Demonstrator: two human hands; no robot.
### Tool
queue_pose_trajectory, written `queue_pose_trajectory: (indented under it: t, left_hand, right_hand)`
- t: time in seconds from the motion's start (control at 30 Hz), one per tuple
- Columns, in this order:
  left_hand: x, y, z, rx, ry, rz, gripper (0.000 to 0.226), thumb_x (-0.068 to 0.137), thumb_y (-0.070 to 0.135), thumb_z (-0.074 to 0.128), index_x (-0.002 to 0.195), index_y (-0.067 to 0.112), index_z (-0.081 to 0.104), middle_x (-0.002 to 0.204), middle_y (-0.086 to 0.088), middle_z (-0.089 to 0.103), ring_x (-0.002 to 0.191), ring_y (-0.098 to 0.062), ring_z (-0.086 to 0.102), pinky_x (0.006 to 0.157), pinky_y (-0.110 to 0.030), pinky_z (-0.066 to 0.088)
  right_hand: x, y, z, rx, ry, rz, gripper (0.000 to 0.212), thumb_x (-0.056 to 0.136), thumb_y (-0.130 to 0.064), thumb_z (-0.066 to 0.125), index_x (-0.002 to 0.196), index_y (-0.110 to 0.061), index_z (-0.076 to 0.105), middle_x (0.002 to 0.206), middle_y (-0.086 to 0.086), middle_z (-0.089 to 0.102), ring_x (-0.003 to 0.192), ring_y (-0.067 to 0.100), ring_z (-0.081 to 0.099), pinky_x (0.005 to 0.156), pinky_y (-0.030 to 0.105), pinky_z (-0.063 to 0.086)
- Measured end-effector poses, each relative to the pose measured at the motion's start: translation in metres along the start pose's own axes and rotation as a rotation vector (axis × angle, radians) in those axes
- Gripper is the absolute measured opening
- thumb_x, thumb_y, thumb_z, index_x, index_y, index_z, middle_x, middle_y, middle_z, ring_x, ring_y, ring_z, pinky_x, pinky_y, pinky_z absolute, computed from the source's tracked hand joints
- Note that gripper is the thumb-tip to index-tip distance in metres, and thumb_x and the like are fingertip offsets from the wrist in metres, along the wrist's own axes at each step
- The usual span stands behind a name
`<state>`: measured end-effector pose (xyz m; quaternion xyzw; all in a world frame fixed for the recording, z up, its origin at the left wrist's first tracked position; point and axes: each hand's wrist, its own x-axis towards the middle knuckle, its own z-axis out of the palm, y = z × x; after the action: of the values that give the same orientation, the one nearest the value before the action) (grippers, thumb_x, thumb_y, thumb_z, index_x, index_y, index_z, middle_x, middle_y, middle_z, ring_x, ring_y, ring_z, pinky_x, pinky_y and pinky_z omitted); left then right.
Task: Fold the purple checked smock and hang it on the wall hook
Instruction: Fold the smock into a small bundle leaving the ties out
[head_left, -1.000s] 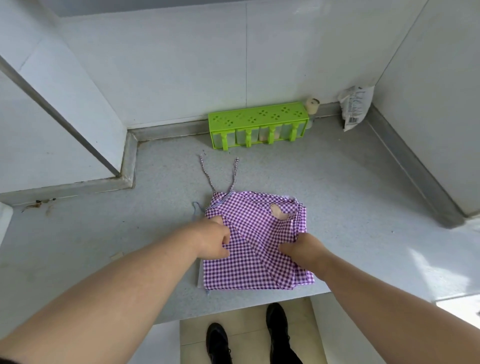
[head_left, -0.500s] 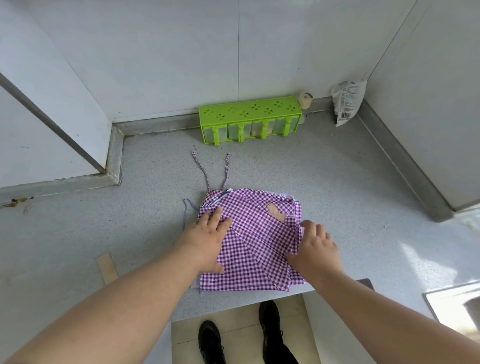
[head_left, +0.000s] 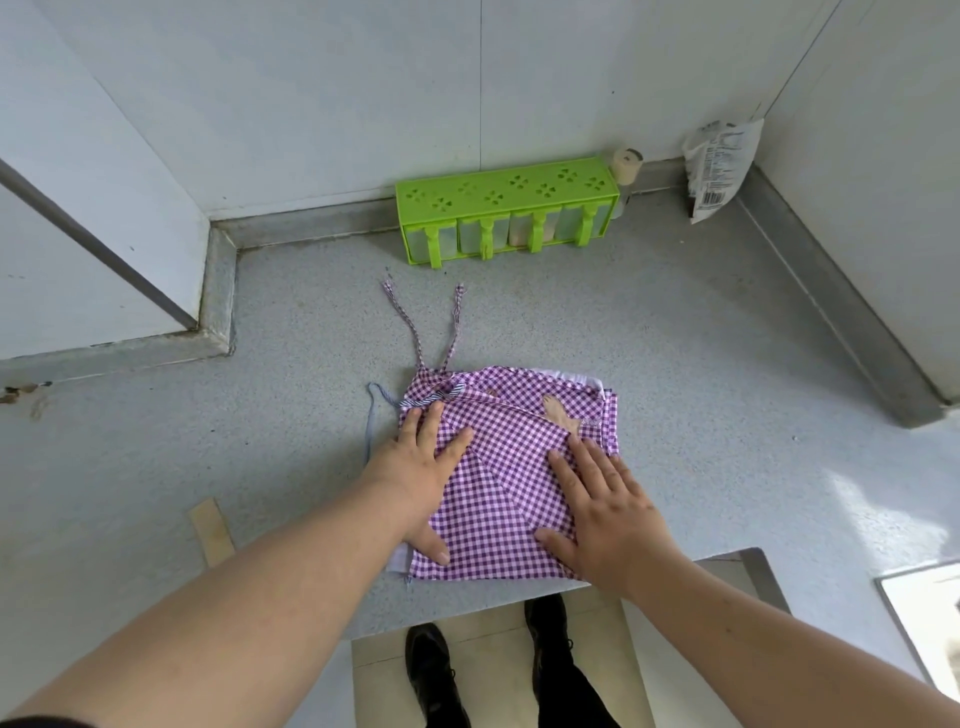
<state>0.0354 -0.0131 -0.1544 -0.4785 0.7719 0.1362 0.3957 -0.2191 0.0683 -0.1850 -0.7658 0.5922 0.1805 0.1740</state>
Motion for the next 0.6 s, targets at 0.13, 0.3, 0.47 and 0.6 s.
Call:
queue_pose_trajectory:
  t: [0.13, 0.3, 0.47, 0.6]
  left_hand:
    - [0.002, -0.001, 0.000, 0.032, -0.013, -0.004, 0.164, 0.059, 0.088, 0.075, 0.153, 0.026, -0.043, 0.152, -0.023, -0.053, 0.153, -0.047, -0.031, 0.128, -0.057, 0.005]
    - [0.006, 0.003, -0.002, 0.132, -0.048, -0.012, 0.163, 0.058, 0.096, 0.066, 0.156, 0.016, -0.037, 0.153, -0.031, -0.049, 0.151, -0.052, -0.030, 0.129, -0.060, 0.007]
    - [0.011, 0.003, 0.000, 0.173, -0.073, -0.008, 0.164, 0.057, 0.100, 0.062, 0.155, 0.014, -0.038, 0.151, -0.033, -0.048, 0.141, -0.052, -0.042, 0.128, -0.063, -0.002]
    - [0.005, 0.007, -0.007, 0.151, -0.070, 0.004, 0.161, 0.062, 0.092, 0.069, 0.149, 0.018, -0.046, 0.148, -0.030, -0.051, 0.129, -0.045, -0.046, 0.124, -0.056, -0.008]
  right_hand:
    - [0.009, -0.009, -0.011, -0.026, 0.021, 0.030, 0.087, 0.099, -0.073, 0.009, 0.157, -0.021, -0.029, 0.164, 0.009, -0.034, 0.155, 0.029, -0.027, 0.125, 0.049, -0.015]
    - [0.040, -0.043, -0.037, -0.016, 0.092, -0.246, 0.073, 0.107, -0.045, 0.025, 0.161, -0.034, -0.023, 0.167, 0.002, -0.031, 0.154, 0.025, -0.028, 0.128, 0.049, -0.011]
    - [0.086, -0.049, -0.048, -0.066, 0.039, -0.226, 0.078, 0.102, -0.067, 0.022, 0.161, -0.037, -0.018, 0.168, 0.001, -0.028, 0.157, 0.026, -0.021, 0.128, 0.054, -0.005]
    - [0.102, -0.015, -0.047, -0.005, 0.036, -0.047, 0.097, 0.086, -0.091, 0.010, 0.158, -0.038, -0.028, 0.168, -0.001, -0.030, 0.157, 0.021, -0.020, 0.129, 0.052, -0.001]
